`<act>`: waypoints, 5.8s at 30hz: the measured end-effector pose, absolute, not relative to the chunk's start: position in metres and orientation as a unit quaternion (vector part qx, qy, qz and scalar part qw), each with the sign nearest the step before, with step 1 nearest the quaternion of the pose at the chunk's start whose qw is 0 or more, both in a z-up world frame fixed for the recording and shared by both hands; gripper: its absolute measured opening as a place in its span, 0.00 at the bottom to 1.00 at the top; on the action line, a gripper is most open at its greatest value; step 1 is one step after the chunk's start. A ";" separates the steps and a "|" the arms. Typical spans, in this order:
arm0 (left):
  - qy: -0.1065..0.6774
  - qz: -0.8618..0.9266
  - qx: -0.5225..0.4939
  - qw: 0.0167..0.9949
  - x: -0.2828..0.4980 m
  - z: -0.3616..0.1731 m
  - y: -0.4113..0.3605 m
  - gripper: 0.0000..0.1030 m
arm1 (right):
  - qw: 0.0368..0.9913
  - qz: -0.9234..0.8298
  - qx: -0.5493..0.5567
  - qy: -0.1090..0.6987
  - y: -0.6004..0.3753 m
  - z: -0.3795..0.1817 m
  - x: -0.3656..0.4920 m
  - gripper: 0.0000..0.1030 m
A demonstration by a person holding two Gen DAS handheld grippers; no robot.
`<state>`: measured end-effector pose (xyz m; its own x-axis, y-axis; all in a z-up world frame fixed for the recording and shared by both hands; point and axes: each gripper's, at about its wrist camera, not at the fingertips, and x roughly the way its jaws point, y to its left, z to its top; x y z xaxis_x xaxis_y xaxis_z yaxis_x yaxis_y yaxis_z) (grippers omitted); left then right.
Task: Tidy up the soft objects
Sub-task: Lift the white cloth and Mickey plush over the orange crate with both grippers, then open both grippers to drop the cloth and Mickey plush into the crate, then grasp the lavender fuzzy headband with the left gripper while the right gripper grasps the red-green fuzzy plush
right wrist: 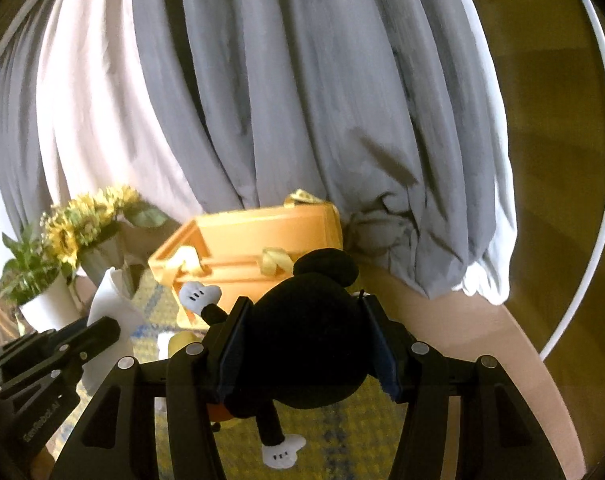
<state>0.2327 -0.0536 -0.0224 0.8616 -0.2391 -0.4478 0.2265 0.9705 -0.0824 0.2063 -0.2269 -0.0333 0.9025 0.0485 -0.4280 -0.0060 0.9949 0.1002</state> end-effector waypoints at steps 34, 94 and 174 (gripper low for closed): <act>0.143 -0.130 0.009 0.981 0.315 0.029 -0.032 0.16 | 0.992 0.009 0.051 0.116 -0.204 0.025 0.273 0.55; 0.303 -0.118 0.035 0.945 0.495 -0.062 -0.018 0.74 | 0.950 0.030 0.061 0.306 -0.181 -0.064 0.485 0.73; 0.409 -0.073 0.000 0.909 0.338 -0.108 -0.003 0.99 | 0.916 0.027 0.054 0.396 -0.176 -0.105 0.317 0.92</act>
<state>0.3376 -0.0027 -0.1081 0.6543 -0.1322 -0.7446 0.1319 0.9895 -0.0597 0.3166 -0.1757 -0.1051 0.6844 0.0921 -0.7232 -0.0059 0.9927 0.1208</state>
